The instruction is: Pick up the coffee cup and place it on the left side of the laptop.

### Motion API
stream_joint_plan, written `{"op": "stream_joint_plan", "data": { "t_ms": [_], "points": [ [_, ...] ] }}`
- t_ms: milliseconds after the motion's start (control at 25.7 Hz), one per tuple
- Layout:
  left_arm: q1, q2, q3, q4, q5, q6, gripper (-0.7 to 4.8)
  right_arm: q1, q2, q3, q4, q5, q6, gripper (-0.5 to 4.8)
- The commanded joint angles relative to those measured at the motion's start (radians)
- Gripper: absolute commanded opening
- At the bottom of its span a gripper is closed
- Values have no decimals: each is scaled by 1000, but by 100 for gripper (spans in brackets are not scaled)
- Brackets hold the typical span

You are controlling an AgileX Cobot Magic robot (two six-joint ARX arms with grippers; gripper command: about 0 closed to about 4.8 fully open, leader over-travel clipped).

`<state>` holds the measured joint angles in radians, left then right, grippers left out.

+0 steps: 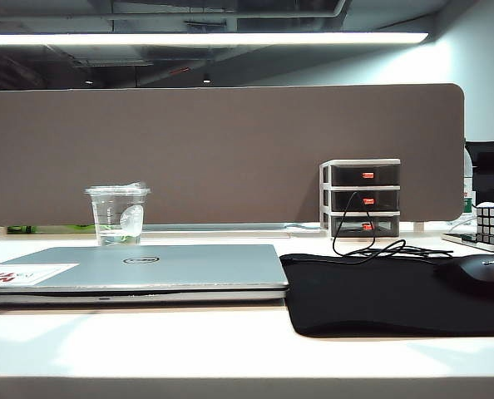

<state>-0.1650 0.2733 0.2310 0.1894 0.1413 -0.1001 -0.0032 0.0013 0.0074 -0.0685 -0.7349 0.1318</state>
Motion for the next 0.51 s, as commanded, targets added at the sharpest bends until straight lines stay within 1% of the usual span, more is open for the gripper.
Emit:
{"op": "stream_joint_plan", "data": {
  "t_ms": [39,78,117,156,195,273,351,390,429,468,507],
  "points": [
    [0,101,16,58,61,66,351,0,-2,-5,13,-5,3,-1],
    [0,145,21,84,77,89,366,0,-2,-5,13,-5,3,0],
    [0,181,25,104,90,105,398,0,-2,-5,13,-5,3,-1],
    [0,219,30,127,92,117,442,0,-2,-5,13,-5,3,-1],
    [3,304,31,201,88,132,479,0,-2,-5,13,-7,3,-1],
    [31,467,32,353,95,126,479,0,-2,-5,12,-8,4,-1],
    [44,541,33,412,116,126,479,0,-2,-5,12,-8,4,-1],
    [65,624,42,460,145,126,479,0,-2,-5,12,-8,4,-1],
    [82,666,49,481,167,127,479,0,-2,-5,12,-8,4,-1],
    [114,740,63,524,203,127,479,0,-2,-5,12,-8,4,-1],
    [130,769,69,541,216,127,479,0,-2,-5,11,-8,4,-1]
  ]
}}
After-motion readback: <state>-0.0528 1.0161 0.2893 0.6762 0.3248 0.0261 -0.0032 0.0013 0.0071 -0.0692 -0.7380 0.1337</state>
